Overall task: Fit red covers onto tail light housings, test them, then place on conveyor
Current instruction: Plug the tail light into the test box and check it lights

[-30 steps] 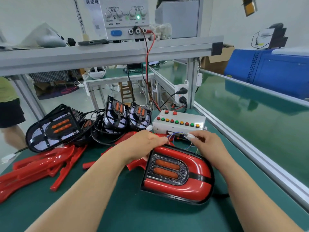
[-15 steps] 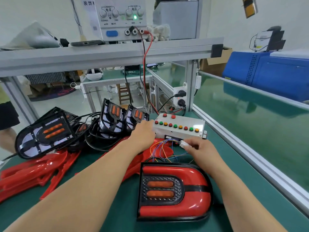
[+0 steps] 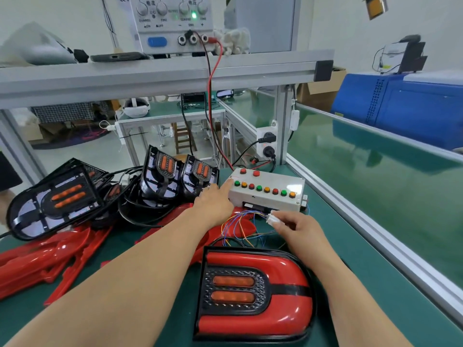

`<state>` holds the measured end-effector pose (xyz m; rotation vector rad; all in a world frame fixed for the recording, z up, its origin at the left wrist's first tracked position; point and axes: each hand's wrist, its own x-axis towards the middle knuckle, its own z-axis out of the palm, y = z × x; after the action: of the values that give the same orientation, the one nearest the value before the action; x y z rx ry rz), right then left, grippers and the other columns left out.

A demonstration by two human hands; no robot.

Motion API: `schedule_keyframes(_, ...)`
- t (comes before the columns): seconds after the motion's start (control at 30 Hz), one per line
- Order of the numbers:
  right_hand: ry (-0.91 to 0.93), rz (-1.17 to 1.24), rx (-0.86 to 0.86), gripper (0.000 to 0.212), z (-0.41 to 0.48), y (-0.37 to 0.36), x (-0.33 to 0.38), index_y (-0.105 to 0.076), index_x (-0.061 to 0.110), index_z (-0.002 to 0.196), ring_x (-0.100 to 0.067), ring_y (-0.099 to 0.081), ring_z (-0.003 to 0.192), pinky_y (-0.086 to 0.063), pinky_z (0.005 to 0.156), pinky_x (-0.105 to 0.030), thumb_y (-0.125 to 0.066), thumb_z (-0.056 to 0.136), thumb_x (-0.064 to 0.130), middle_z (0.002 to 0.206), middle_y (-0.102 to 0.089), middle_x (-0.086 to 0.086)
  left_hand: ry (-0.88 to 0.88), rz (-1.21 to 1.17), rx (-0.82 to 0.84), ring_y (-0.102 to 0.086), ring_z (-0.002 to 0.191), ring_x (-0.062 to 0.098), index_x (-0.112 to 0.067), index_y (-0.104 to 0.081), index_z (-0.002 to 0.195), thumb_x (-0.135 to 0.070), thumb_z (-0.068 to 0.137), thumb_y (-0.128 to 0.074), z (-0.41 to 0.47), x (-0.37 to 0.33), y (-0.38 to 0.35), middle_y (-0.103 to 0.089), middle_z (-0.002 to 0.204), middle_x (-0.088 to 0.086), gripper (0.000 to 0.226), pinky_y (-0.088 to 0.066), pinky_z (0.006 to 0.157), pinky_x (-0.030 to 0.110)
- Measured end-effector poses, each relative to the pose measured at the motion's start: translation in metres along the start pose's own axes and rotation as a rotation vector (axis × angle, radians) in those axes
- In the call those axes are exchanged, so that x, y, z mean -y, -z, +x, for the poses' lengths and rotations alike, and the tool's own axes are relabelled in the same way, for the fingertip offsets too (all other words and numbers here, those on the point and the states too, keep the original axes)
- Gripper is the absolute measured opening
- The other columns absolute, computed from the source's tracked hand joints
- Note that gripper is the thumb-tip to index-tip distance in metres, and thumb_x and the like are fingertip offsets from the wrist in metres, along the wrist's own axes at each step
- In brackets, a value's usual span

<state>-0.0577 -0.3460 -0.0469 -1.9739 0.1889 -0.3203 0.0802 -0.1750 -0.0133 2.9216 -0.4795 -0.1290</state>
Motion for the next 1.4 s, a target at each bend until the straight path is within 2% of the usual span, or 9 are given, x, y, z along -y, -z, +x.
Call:
schedule_keyframes(0.17, 0.016, -0.011, -0.014, 0.010, -0.001, -0.001, 0.000, -0.072, 0.035, 0.098, 0.008, -0.060, 0.091, -0.039, 0.072, -0.005, -0.067, 0.094, 0.029, 0.095, -0.066, 0.025, 0.017, -0.038, 0.008, -0.041, 0.130, 0.037, -0.036, -0.012, 0.154, -0.025, 0.096, -0.042, 0.000, -0.002, -0.001, -0.038, 0.146, 0.014, 0.066, -0.037, 0.105, 0.052)
schedule_keyframes(0.33, 0.015, -0.008, -0.015, 0.013, -0.001, -0.001, 0.001, -0.073, 0.034, 0.100, -0.005, -0.063, 0.094, -0.045, 0.077, -0.014, -0.066, 0.094, 0.025, 0.102, -0.070, 0.014, 0.018, -0.063, 0.039, -0.043, 0.129, 0.036, -0.034, -0.013, 0.156, -0.019, 0.094, -0.044, -0.001, -0.005, 0.005, -0.041, 0.144, 0.015, 0.071, -0.039, 0.105, 0.053)
schedule_keyframes(0.47, 0.006, -0.006, -0.008, 0.015, -0.003, 0.000, 0.000, -0.072, 0.035, 0.102, -0.002, -0.062, 0.093, -0.043, 0.074, -0.012, -0.066, 0.094, 0.024, 0.100, -0.069, 0.016, 0.015, -0.051, 0.042, -0.042, 0.130, 0.036, -0.035, -0.011, 0.156, -0.019, 0.095, -0.044, 0.000, -0.004, 0.004, -0.038, 0.146, 0.015, 0.072, -0.039, 0.105, 0.053)
schedule_keyframes(0.6, -0.022, 0.032, -0.008, 0.015, -0.002, 0.000, -0.003, -0.073, 0.032, 0.107, 0.000, -0.063, 0.094, -0.042, 0.072, -0.010, -0.067, 0.094, 0.026, 0.101, -0.069, 0.018, 0.019, 0.001, -0.087, -0.038, 0.129, 0.032, -0.037, -0.017, 0.155, -0.018, 0.095, -0.043, 0.001, -0.004, 0.001, -0.039, 0.141, 0.011, 0.068, -0.039, 0.102, 0.047)
schedule_keyframes(0.8, -0.039, 0.072, -0.015, 0.015, -0.001, -0.001, -0.003, -0.073, 0.031, 0.106, -0.003, -0.065, 0.093, -0.044, 0.073, -0.010, -0.068, 0.093, 0.026, 0.100, -0.071, 0.016, -0.200, 0.108, -0.228, -0.035, 0.118, 0.025, -0.037, -0.031, 0.149, -0.016, 0.093, -0.050, 0.004, -0.014, -0.005, -0.038, 0.127, 0.003, 0.063, -0.034, 0.095, 0.040)
schedule_keyframes(1.1, -0.006, 0.057, -0.004, 0.015, -0.002, -0.001, -0.003, -0.073, 0.035, 0.100, -0.001, -0.064, 0.093, -0.043, 0.075, -0.011, -0.069, 0.092, 0.023, 0.103, -0.069, 0.019, -0.172, 0.160, -0.167, -0.032, 0.127, 0.025, -0.032, -0.033, 0.150, -0.017, 0.094, -0.052, 0.007, -0.015, -0.005, -0.035, 0.135, 0.003, 0.061, -0.031, 0.105, 0.044)
schedule_keyframes(1.23, 0.040, 0.042, -0.014, 0.025, -0.002, -0.001, -0.003, -0.070, 0.044, 0.080, -0.003, -0.066, 0.089, -0.046, 0.075, -0.014, -0.070, 0.091, 0.021, 0.091, -0.069, 0.022, -0.233, 0.232, -0.224, -0.032, 0.127, 0.026, -0.023, -0.046, 0.143, -0.017, 0.094, -0.053, 0.009, -0.023, 0.001, -0.036, 0.138, 0.002, 0.049, -0.029, 0.106, 0.044)
schedule_keyframes(1.33, 0.036, 0.054, -0.004, 0.027, -0.001, -0.001, -0.003, -0.070, 0.045, 0.079, 0.001, -0.066, 0.089, -0.044, 0.072, -0.004, -0.070, 0.091, 0.021, 0.087, -0.067, 0.028, -0.297, 0.282, -0.235, -0.031, 0.130, 0.025, -0.018, -0.051, 0.139, -0.015, 0.094, -0.052, 0.012, -0.025, 0.004, -0.035, 0.145, 0.001, 0.045, -0.029, 0.107, 0.044)
schedule_keyframes(1.4, 0.023, 0.062, 0.012, 0.025, -0.001, -0.001, -0.004, -0.069, 0.044, 0.082, 0.001, -0.066, 0.091, -0.048, 0.079, -0.011, -0.070, 0.092, 0.021, 0.089, -0.066, 0.028, -0.327, 0.286, -0.226, -0.032, 0.132, 0.026, -0.016, -0.048, 0.140, -0.012, 0.094, -0.051, 0.012, -0.023, 0.004, -0.036, 0.148, 0.002, 0.047, -0.029, 0.108, 0.043)
